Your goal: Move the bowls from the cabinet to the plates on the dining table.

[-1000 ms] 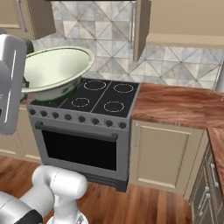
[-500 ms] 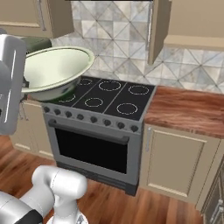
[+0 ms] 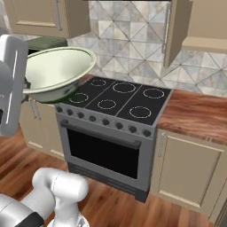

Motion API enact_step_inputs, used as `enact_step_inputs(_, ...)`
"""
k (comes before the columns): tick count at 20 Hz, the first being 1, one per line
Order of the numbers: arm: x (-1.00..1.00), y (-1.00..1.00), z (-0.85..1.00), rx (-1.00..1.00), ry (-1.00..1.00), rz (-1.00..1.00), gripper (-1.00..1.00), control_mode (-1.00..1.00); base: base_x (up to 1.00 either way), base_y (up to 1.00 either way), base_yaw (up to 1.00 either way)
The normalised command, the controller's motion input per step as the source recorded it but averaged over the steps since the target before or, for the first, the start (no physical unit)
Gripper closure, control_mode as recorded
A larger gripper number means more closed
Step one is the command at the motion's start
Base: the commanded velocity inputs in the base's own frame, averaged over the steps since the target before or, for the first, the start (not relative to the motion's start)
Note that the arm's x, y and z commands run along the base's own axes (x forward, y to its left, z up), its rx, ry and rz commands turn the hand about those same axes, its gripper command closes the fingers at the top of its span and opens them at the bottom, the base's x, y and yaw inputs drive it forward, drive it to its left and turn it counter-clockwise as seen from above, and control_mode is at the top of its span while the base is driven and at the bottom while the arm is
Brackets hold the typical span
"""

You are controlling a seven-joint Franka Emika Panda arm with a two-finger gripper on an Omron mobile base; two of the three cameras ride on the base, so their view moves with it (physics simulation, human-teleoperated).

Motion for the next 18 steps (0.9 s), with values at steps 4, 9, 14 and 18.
enact_step_inputs(4,0.0,0.0,0.0,0.0,0.0,0.0,1.0,1.0,-0.57,0.45,0.03)
enact_step_inputs(9,0.0,0.0,0.0,0.0,0.0,0.0,1.0,1.0,-0.62,0.4,0.0)
enact_step_inputs(14,0.0,0.0,0.0,0.0,0.0,0.0,1.0,1.0,-0.62,0.36,0.0)
enact_step_inputs(18,0.0,0.0,0.0,0.0,0.0,0.0,1.0,1.0,-0.62,0.34,0.0)
